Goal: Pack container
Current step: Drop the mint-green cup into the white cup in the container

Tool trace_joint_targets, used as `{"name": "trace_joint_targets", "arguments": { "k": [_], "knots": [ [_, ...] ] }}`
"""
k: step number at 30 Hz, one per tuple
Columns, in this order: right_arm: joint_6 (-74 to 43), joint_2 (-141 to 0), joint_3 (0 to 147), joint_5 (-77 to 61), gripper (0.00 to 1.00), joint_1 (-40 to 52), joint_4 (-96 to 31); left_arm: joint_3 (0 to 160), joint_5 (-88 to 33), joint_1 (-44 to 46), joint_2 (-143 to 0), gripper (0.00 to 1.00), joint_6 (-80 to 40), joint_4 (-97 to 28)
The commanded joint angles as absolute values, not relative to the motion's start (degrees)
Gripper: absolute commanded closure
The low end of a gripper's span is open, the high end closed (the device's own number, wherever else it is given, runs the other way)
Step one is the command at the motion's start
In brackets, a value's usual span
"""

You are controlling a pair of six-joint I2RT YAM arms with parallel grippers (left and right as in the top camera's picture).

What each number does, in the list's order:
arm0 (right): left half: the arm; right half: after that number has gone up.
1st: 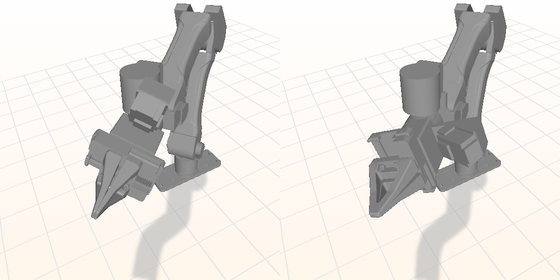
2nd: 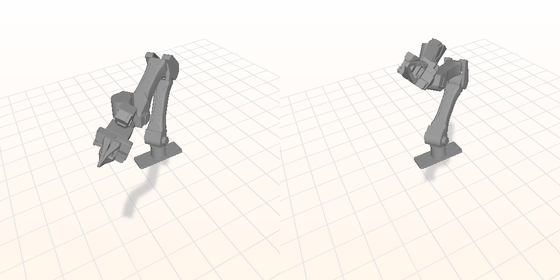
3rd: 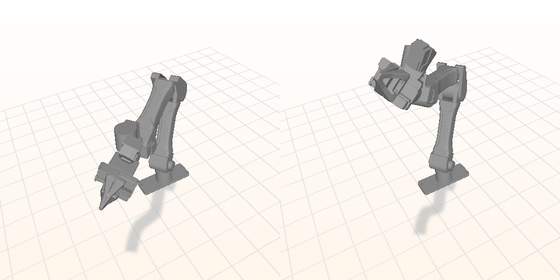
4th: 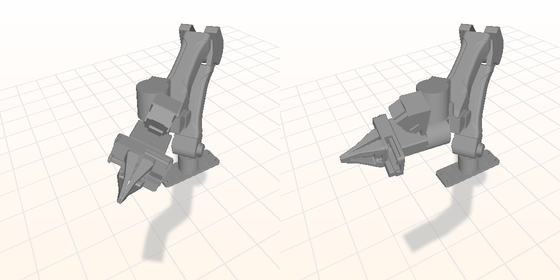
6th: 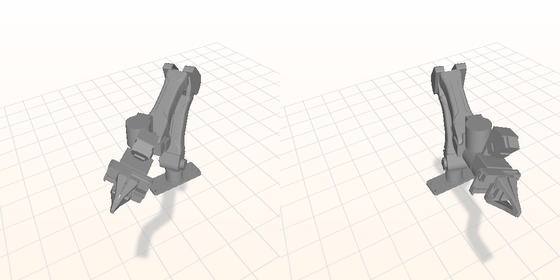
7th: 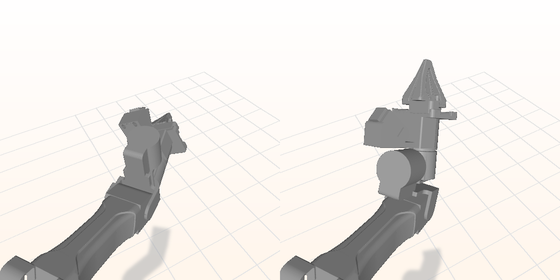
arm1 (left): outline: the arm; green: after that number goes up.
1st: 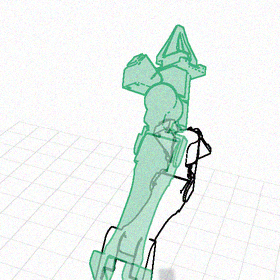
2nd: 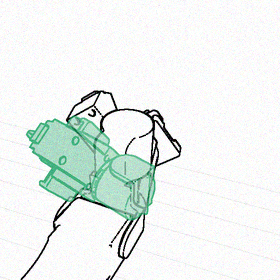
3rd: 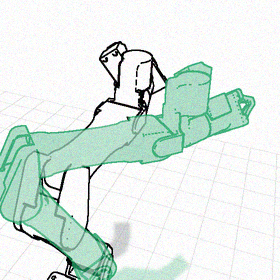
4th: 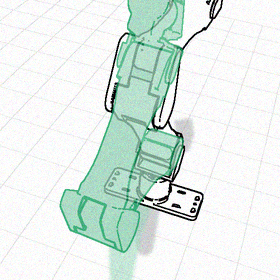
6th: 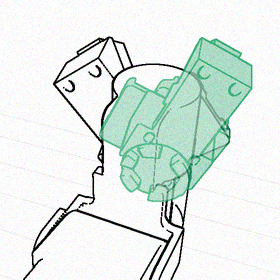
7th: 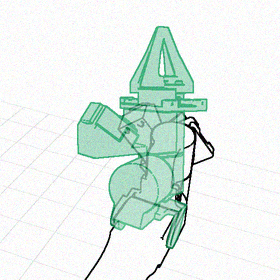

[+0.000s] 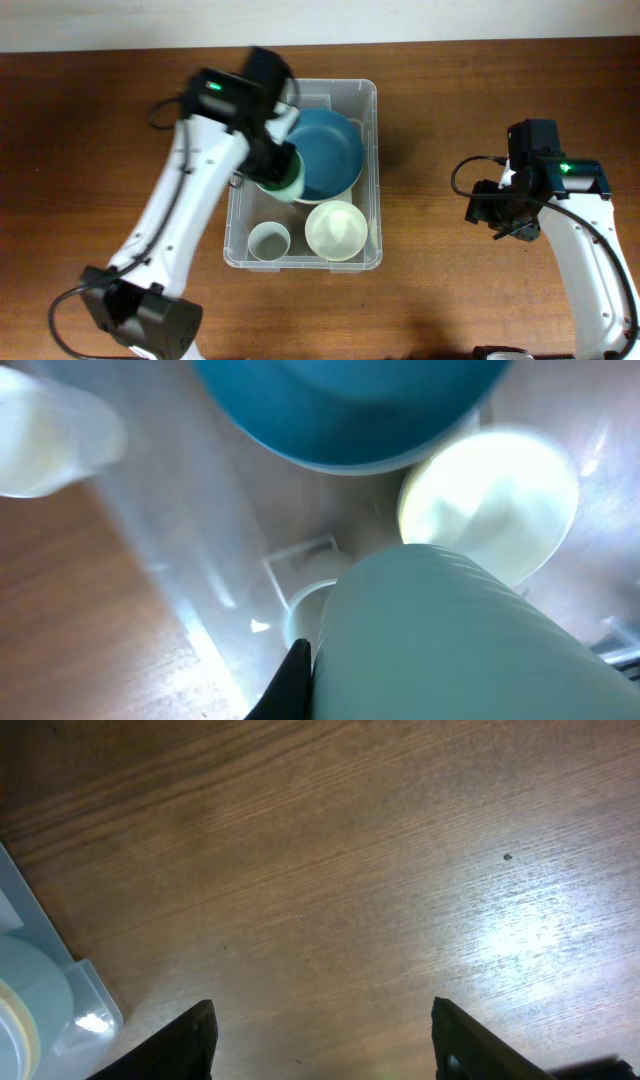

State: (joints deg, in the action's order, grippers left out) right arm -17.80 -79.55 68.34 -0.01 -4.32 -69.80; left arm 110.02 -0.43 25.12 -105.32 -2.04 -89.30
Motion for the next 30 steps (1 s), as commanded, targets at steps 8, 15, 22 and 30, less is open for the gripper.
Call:
{"name": "trace_joint_targets", "arguments": {
  "k": [8, 15, 22, 30],
  "knots": [
    [-16.91, -79.11, 68.51, 0.69, 0.36, -4.58, -69.84, 95.66, 4.99, 32.29, -105.51, 0.99, -8.29, -91.11],
    [-16.91, -79.11, 68.45, 0.69, 0.36, -4.58, -70.08, 93.62, 6.17, 32.49, -97.47, 0.99, -8.67, -90.59],
    [-16.93, -79.11, 68.4, 0.67, 0.35, -4.58, -70.04, 79.07, 11.38, 30.35, -75.53, 0.99, -12.23, -79.7],
    [-16.95, -79.11, 68.4, 0.62, 0.35, -4.58, -70.04, 68.6, 6.24, 24.4, -69.76, 0.99, -8.03, -68.62]
  ]
}}
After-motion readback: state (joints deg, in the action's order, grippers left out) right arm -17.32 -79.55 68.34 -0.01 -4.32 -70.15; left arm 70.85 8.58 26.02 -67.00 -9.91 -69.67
